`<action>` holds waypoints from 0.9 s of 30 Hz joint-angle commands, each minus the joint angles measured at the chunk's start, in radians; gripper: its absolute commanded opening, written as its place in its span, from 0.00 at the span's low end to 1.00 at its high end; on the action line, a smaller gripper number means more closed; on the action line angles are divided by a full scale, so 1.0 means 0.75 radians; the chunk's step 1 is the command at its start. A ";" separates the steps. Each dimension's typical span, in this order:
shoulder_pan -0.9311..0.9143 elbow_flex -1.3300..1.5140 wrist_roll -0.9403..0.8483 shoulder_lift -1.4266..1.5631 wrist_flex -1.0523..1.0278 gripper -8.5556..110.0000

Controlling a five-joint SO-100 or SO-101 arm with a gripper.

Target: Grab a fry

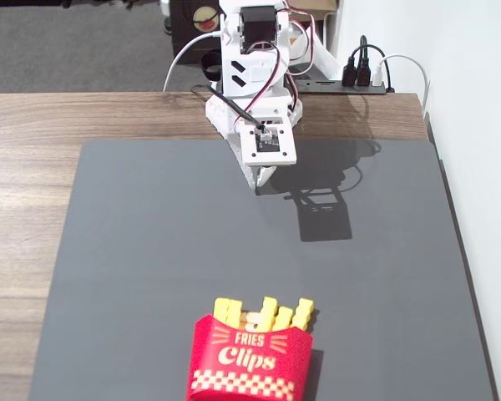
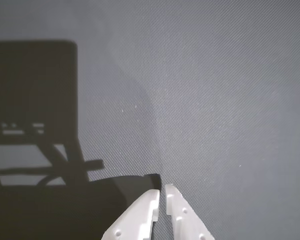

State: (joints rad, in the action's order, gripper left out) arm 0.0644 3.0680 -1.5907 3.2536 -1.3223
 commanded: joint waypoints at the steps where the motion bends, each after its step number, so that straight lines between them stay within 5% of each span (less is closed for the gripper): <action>1: 0.016 -0.067 -0.008 -0.092 0.018 0.08; 27: 0.209 -1.078 0.601 -1.276 0.045 0.08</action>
State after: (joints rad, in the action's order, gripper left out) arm 0.2102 2.3577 -1.1582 2.3455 -1.2977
